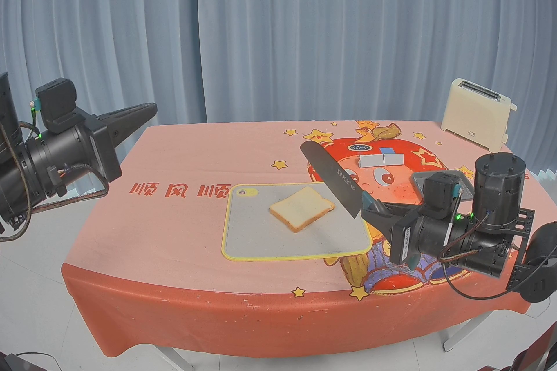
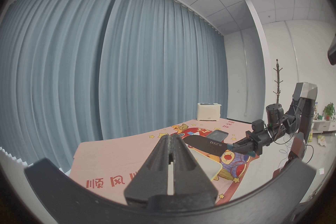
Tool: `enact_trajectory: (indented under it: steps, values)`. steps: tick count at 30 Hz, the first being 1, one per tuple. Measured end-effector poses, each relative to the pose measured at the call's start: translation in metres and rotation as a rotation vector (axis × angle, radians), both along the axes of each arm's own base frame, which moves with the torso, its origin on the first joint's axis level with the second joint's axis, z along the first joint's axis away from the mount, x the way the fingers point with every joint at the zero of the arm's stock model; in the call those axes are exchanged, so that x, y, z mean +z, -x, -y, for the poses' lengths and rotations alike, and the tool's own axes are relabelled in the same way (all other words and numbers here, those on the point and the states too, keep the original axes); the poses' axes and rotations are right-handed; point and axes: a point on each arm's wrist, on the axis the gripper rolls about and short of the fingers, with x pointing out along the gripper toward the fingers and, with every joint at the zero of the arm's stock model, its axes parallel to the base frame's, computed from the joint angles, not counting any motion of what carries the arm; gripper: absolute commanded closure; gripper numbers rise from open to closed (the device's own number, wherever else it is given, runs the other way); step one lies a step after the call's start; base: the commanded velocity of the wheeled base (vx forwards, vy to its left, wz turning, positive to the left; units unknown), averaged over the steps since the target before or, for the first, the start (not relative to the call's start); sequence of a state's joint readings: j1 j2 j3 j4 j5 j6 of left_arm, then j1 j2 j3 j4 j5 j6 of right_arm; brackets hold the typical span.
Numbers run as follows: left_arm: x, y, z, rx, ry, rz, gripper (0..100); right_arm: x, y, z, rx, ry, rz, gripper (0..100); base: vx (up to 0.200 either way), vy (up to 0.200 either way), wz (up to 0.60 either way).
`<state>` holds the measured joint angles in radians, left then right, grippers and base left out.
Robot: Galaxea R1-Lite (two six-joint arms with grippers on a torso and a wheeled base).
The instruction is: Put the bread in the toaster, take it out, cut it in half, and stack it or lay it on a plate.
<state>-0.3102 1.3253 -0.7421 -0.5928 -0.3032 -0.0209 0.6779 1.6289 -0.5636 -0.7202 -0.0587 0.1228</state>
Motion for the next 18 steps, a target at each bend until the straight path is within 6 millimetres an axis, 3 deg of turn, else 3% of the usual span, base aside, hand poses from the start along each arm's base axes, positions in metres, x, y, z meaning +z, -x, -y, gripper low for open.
enact_trajectory:
  steps: [6, 14, 18]
  values:
    - [0.002, -0.017, 0.008, -0.028, 0.054, 0.062, 100, -0.004, 0.001, -0.003, 0.012, 0.012, -0.014, 100, 0.0, 0.0, 0.0]
    - [-0.018, -0.049, 0.021, -0.039, 0.066, 0.052, 100, -0.006, 0.003, -0.005, 0.025, 0.022, -0.018, 100, 0.0, 0.0, 0.0]
    - [-0.017, -0.066, 0.028, -0.044, 0.063, 0.054, 100, -0.004, 0.002, -0.007, 0.028, 0.019, -0.012, 100, 0.0, 0.0, 0.0]
